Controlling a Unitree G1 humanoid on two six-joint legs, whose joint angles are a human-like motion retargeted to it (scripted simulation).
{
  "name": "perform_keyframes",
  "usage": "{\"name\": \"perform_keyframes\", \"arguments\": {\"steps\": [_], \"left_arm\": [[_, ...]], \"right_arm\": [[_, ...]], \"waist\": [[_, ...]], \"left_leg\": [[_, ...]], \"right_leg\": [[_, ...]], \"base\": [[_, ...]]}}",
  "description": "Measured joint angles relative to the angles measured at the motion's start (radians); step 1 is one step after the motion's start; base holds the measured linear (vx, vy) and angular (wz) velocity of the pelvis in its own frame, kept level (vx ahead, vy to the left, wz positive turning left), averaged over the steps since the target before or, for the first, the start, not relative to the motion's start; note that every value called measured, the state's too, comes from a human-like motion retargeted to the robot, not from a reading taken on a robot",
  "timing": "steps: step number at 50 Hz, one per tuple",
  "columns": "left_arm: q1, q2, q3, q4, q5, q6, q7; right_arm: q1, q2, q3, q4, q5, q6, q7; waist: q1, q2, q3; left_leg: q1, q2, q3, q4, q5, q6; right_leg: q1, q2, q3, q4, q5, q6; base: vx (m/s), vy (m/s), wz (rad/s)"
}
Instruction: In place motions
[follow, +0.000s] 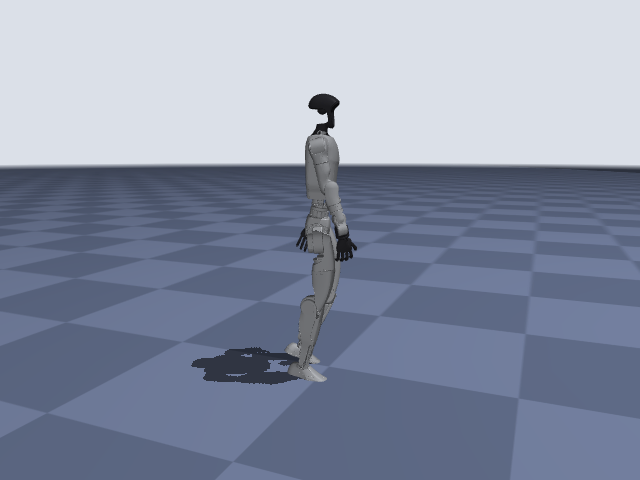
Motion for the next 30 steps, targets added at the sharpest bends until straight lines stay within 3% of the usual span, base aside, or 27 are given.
{"name": "perform_keyframes", "arguments": {"steps": [3, 5, 10, 14, 17, 20, 22, 25, 30], "left_arm": [[-0.042, -0.001, -0.002, -0.011, -0.039, -0.003, 0.029], [-0.078, 0.003, -0.029, -0.009, -0.061, -0.003, 0.050], [-0.157, -0.007, -0.056, -0.025, -0.081, -0.010, 0.048], [-0.236, -0.014, -0.123, -0.027, -0.091, -0.017, 0.046], [-0.292, -0.024, -0.175, -0.036, -0.104, -0.021, 0.044], [-0.358, -0.040, -0.191, -0.045, -0.108, -0.024, 0.060], [-0.402, -0.041, -0.211, -0.068, -0.123, -0.026, 0.044], [-0.478, -0.022, -0.214, -0.114, -0.137, -0.028, 0.034], [-0.523, -0.052, -0.219, -0.219, -0.160, -0.090, 0.088]], "right_arm": [[0.023, -0.011, -0.008, 0.033, -0.004, 0.002, -0.010], [0.045, -0.026, -0.033, 0.049, -0.010, 0.000, -0.018], [0.128, -0.058, -0.058, 0.065, -0.039, -0.008, -0.047], [0.221, -0.080, -0.097, 0.056, -0.024, -0.058, -0.162], [0.275, -0.095, -0.126, 0.066, -0.041, -0.086, -0.210], [0.293, -0.112, -0.154, 0.092, -0.097, -0.065, -0.191], [0.299, -0.131, -0.164, 0.109, -0.119, -0.050, -0.170], [0.299, -0.152, -0.171, 0.131, -0.132, -0.027, -0.135], [0.347, -0.169, -0.205, 0.183, -0.119, 0.001, -0.088]], "waist": [[0.098, -0.009, 0.008], [-0.029, 0.035, -0.006], [-0.075, 0.049, 0.001], [-0.071, 0.048, 0.030], [-0.067, 0.060, 0.045], [-0.068, 0.095, 0.068], [-0.109, 0.116, 0.090], [-0.187, 0.132, 0.122], [-0.253, 0.149, 0.124]], "left_leg": [[0.123, -0.014, 0.130, -0.203, -0.124, -0.030], [0.172, -0.020, 0.030, -0.306, -0.205, -0.034], [0.199, -0.042, 0.019, -0.414, -0.225, -0.024], [0.208, -0.047, 0.001, -0.426, -0.222, -0.004], [0.196, -0.028, -0.002, -0.422, -0.221, 0.003], [0.185, 0.014, 0.020, -0.438, -0.220, 0.001], [0.177, 0.019, 0.009, -0.445, -0.218, 0.013], [0.158, 0.003, -0.005, -0.454, -0.211, 0.038], [0.128, 0.006, -0.055, -0.466, -0.188, 0.054]], "right_leg": [[-0.010, 0.015, 0.108, 0.015, 0.003, 0.004], [0.003, 0.031, -0.034, 0.012, -0.020, 0.014], [0.005, 0.029, -0.073, 0.046, -0.046, 0.028], [-0.010, 0.014, -0.084, 0.140, -0.047, 0.033], [-0.075, -0.003, -0.080, 0.290, 0.053, 0.045], [-0.236, -0.042, -0.069, 0.574, 0.249, 0.061], [-0.366, -0.080, -0.059, 0.773, 0.313, 0.012], [-0.522, -0.198, -0.101, 1.028, 0.178, -0.054], [-0.695, -0.194, -0.052, 1.187, 0.112, -0.003]], "base": [[0.15, -0.18, -1.16], [0.14, -0.17, 1.84], [0.14, -0.20, 0.69], [0.19, -0.19, 0.19], [0.18, -0.17, -0.12], [0.02, -0.10, -0.41], [0.05, -0.05, 0.07], [-0.06, -0.02, 0.22], [0.00, -0.09, 0.41]]}}
